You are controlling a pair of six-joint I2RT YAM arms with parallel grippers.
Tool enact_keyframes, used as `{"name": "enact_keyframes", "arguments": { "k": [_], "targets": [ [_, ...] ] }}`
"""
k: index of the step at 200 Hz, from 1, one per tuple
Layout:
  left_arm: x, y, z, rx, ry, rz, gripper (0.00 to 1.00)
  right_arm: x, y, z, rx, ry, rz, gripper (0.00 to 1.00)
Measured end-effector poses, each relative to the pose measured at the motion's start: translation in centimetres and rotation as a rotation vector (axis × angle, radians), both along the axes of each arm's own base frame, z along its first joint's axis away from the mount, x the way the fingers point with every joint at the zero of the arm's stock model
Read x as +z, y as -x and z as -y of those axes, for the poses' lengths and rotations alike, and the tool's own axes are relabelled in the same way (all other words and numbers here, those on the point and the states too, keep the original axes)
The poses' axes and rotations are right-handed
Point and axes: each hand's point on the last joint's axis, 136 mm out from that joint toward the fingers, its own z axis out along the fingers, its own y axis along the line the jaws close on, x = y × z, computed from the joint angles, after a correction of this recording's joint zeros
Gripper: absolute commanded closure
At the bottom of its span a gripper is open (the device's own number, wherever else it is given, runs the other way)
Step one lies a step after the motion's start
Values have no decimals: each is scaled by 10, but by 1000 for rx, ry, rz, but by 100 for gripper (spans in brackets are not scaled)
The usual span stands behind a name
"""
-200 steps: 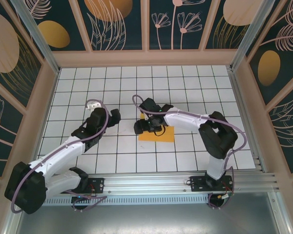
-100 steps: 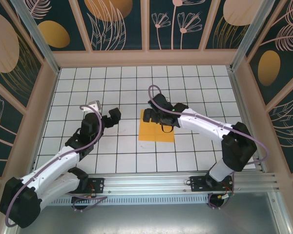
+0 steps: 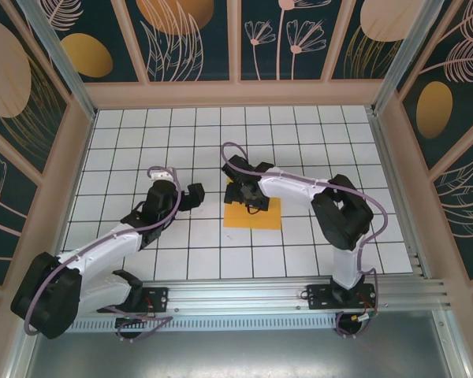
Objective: Fold a paper plane with a square sheet of paper (pick it up from the middle)
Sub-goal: First fold the paper in half at the center of the table.
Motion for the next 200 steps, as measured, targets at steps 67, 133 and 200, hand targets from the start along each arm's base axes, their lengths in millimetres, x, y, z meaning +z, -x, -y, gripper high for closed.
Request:
{"name": "enact_keyframes", "arguments": {
  "k": [67, 133, 200],
  "targets": [
    [3, -8, 11, -29, 6, -8, 1, -2, -22, 25, -45, 58, -23, 6],
    [-4, -9, 16, -59, -4, -30, 1, -23, -16, 20, 59, 72, -97, 5],
    [-1, -13, 19, -70, -13, -24, 1, -30, -12, 18, 102, 100, -112, 7]
  ]
}}
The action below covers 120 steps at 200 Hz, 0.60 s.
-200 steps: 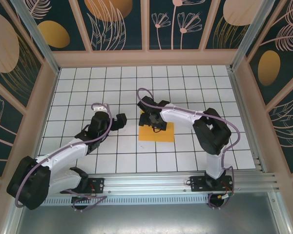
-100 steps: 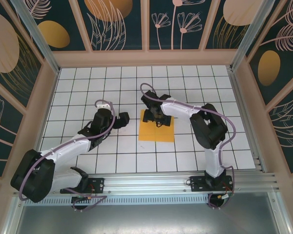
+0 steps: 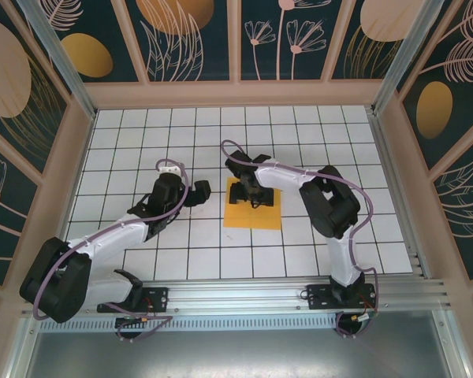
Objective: Fold a paper plane with a square sheet of paper (pick it up from the middle)
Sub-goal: First fold the paper in half at the center of the table.
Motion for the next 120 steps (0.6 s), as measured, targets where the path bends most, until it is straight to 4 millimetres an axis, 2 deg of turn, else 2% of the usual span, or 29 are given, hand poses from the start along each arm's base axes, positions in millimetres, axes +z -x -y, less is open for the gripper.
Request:
{"name": "enact_keyframes", "arguments": {
  "k": [91, 120],
  "targets": [
    [-1, 1, -1, -1, -7, -6, 1, -1, -2, 0, 8, 26, 4, 18],
    [0, 0, 0, -1, -9, -8, 1, 0, -1, -2, 15, 27, 4, 29]
  ]
}}
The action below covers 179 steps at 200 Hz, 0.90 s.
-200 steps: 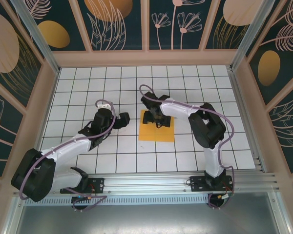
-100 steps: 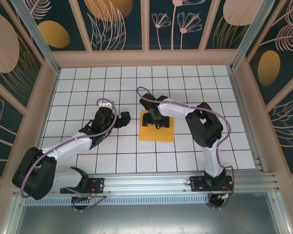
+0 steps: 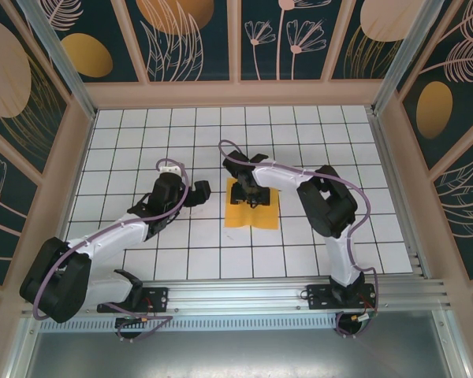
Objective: Fold a paper plane with a square sheet of paper (pick it up from the middle)
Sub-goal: First fold the paper in half at the center of the table.
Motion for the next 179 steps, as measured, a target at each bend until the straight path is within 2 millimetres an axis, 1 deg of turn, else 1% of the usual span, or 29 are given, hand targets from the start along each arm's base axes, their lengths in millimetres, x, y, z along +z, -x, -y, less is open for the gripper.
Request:
{"name": "enact_keyframes", "arguments": {
  "k": [19, 31, 39, 44, 52, 57, 79, 114, 132, 139, 150, 164, 179],
  "targets": [
    [1, -1, 0, 2, -2, 0, 1, 1, -1, -1, 7, -3, 3, 39],
    [1, 0, -1, 4, -4, -2, 1, 3, -1, -2, 11, -6, 6, 47],
    [1, 0, -1, 7, -5, -3, 1, 4, -1, -3, 16, -13, 7, 49],
    [2, 0, -2, 7, -4, -1, 1, 7, -2, -4, 18, -21, 11, 50],
    [4, 0, -2, 11, 1, 2, 1, 12, -2, -7, 23, -42, 19, 55],
    [5, 0, -2, 14, 4, 4, 1, 16, -2, -10, 30, -60, 25, 57],
    [12, 0, -3, 26, 29, 17, 1, 44, -3, -23, 47, -179, 63, 57],
    [21, -2, -5, 52, 42, 29, 1, 96, -1, -46, 79, -450, 128, 55],
    [26, -2, -6, 59, 54, 36, 1, 112, -2, -49, 77, -581, 146, 54],
    [28, -2, -6, 60, 58, 39, 1, 113, -3, -47, 71, -615, 147, 54],
    [30, -2, -5, 61, 64, 42, 1, 108, -5, -42, 52, -652, 140, 54],
    [31, -2, -4, 56, 68, 43, 1, 92, -4, -31, 20, -667, 116, 52],
    [32, -1, -1, 39, 79, 40, 1, 72, 1, -17, -17, -653, 82, 51]
  ]
}}
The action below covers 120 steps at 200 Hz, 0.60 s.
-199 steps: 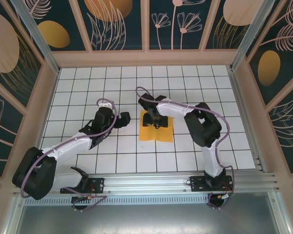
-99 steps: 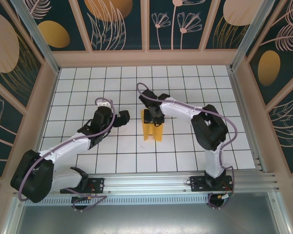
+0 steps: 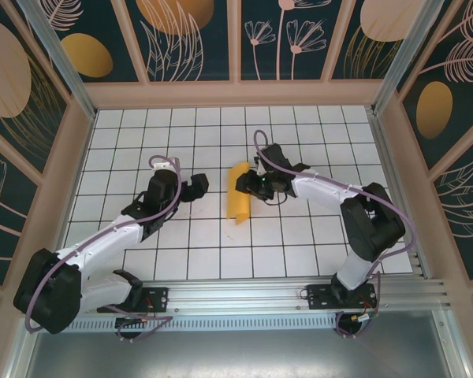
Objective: Fold a paper plane with a square sheet of paper (pick it up from the middle)
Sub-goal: First fold the paper in half at the center of the table.
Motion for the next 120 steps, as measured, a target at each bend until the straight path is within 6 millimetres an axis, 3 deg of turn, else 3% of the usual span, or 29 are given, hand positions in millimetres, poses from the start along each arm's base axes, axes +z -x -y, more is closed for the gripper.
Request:
{"name": "enact_keyframes", "arguments": {
  "k": [24, 59, 120],
  "targets": [
    [0, 2, 9, -44, 25, -9, 1, -23, 10, 16, -20, 29, -53, 44],
    [-5, 6, 23, -113, 63, -36, 1, -36, 16, 33, -39, 60, -71, 32],
    [-10, 10, 42, -191, 131, -77, 5, -34, 13, 52, -57, 142, -24, 35]
  ]
}}
